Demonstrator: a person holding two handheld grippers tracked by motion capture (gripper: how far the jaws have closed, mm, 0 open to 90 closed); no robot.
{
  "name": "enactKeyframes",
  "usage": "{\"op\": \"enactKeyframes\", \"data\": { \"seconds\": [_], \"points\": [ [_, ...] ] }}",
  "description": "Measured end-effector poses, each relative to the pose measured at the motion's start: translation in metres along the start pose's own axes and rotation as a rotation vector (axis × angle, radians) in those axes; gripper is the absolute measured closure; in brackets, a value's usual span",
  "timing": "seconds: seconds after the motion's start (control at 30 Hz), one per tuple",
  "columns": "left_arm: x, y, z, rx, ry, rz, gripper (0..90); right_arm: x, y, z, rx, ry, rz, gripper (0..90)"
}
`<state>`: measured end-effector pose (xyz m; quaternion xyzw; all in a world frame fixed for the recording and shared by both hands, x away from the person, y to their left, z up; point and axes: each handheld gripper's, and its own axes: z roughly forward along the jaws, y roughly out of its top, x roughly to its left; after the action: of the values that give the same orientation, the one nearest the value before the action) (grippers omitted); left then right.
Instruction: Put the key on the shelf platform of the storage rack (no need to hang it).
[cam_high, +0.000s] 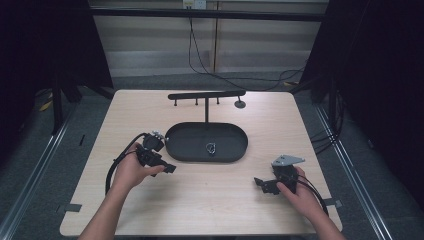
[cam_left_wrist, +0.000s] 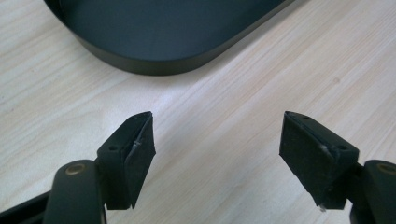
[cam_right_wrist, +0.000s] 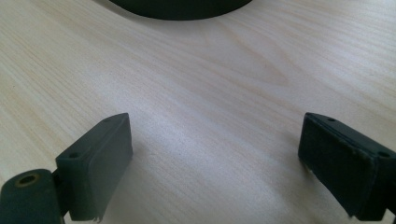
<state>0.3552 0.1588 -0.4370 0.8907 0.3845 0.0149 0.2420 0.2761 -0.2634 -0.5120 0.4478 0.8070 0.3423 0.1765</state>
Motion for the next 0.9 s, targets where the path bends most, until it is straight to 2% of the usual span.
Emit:
{"op": "enactKeyframes", "data": {
  "seconds": [0.23,0.3,0.33,0.53,0.57,0.9],
  "points": [
    [0.003,-0.009,0.0,0.0,0.001,0.0,26.4,0.0,0.0,0.0,0.0,0.0,-0.002,9.3],
    [0.004,-0.012,0.0,0.004,0.001,0.013,26.1,0.0,0.0,0.0,0.001,0.0,-0.002,9.3],
    [0.003,-0.013,0.0,0.0,0.003,0.001,26.0,0.0,0.0,0.0,0.001,0.0,0.0,9.3],
    [0.005,-0.02,-0.001,-0.003,0.004,-0.001,26.0,0.0,0.0,0.0,0.001,0.0,0.0,9.3],
    [0.006,-0.021,-0.002,-0.001,0.008,0.013,26.0,0.0,0.0,0.0,0.0,0.0,0.001,9.3],
    [0.008,-0.035,-0.002,-0.006,0.011,0.004,26.1,0.0,0.0,0.0,0.001,0.0,0.0,9.3]
  ]
}}
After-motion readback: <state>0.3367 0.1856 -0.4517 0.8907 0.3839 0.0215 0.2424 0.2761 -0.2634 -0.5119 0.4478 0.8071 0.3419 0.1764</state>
